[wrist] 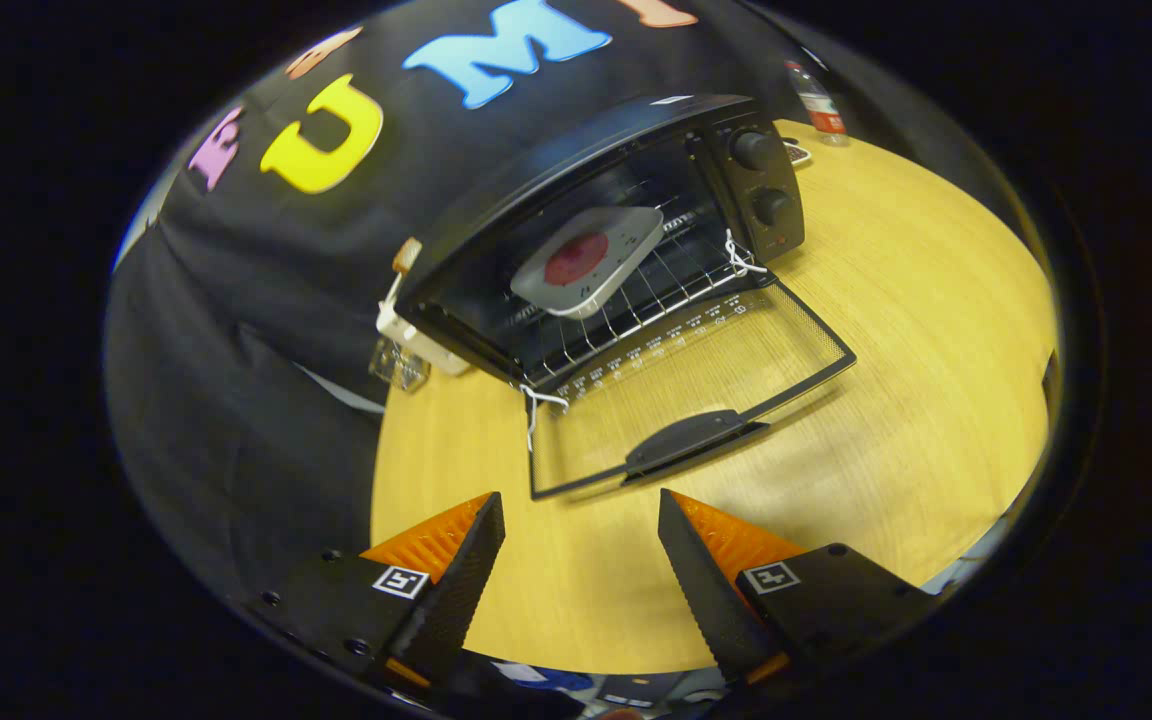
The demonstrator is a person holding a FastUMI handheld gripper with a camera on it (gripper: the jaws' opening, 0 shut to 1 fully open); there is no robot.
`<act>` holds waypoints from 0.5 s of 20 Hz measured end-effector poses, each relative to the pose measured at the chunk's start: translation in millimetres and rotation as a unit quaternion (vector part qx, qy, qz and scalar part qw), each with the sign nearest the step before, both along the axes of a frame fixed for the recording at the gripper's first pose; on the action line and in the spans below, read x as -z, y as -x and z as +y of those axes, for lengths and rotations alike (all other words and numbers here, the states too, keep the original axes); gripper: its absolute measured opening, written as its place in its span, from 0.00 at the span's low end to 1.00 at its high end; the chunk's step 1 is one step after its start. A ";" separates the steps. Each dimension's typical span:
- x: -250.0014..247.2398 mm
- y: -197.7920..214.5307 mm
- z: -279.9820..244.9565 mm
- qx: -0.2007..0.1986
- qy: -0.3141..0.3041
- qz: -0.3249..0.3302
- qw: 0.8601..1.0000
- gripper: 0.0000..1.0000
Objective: Open the toaster oven, put the food inside, and close the toaster oven door.
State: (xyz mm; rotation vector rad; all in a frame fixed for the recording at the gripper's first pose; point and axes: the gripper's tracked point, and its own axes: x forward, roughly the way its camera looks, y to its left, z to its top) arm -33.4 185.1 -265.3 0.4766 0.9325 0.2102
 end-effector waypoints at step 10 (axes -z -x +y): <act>50.0 -5.6 -42.7 -0.088 0.249 0.001 0.965 0.98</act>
